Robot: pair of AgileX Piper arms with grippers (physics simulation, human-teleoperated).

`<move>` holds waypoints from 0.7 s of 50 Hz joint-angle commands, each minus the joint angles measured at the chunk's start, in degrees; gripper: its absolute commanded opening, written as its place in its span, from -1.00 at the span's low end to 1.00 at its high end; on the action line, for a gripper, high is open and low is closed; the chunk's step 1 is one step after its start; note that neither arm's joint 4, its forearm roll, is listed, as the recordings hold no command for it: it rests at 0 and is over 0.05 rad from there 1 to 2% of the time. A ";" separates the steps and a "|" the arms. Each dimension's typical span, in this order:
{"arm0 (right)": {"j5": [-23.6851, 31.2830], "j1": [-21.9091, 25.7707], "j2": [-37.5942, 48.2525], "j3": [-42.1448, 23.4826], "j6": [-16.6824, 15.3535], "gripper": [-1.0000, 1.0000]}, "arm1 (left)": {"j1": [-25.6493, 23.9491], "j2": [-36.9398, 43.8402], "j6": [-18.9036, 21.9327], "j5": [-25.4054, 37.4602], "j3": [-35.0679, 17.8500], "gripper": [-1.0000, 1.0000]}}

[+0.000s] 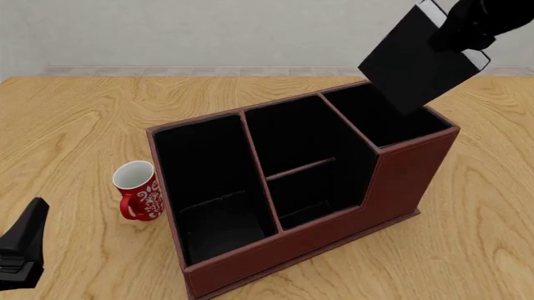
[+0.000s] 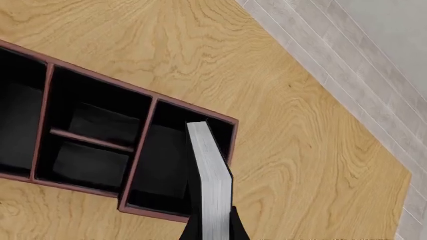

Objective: Pick up the book and place it in the right compartment of the caddy.

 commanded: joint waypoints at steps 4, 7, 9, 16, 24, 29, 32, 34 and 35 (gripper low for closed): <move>0.00 -0.46 1.60 0.12 0.50 -1.00 | 0.15 0.00 -0.15 -0.62 1.10 1.00; 0.00 -0.49 1.98 0.24 0.46 -1.00 | 0.17 0.00 -0.14 -0.72 1.31 1.00; 0.00 -0.03 2.22 0.37 1.05 -1.00 | 0.22 0.00 -0.17 -0.74 1.39 1.00; 0.00 0.49 2.96 -0.18 0.97 -1.00 | 0.47 0.00 -0.05 -0.84 1.71 1.00; 0.00 1.46 3.97 -0.32 1.73 -1.00 | 0.54 0.00 -0.15 -1.35 2.54 1.00; 0.00 1.52 4.40 -0.20 1.53 -1.00 | 0.77 0.00 -0.21 -1.41 2.59 1.00; 0.00 2.46 4.79 -0.45 2.26 -1.00 | 0.91 0.00 -0.15 -1.58 2.89 1.00; 0.00 2.09 4.85 0.01 1.96 -1.00 | 0.95 0.00 -0.25 -1.63 3.03 1.00; 0.00 2.28 4.95 0.14 2.21 -1.00 | 0.93 0.00 -0.21 -1.64 3.08 1.00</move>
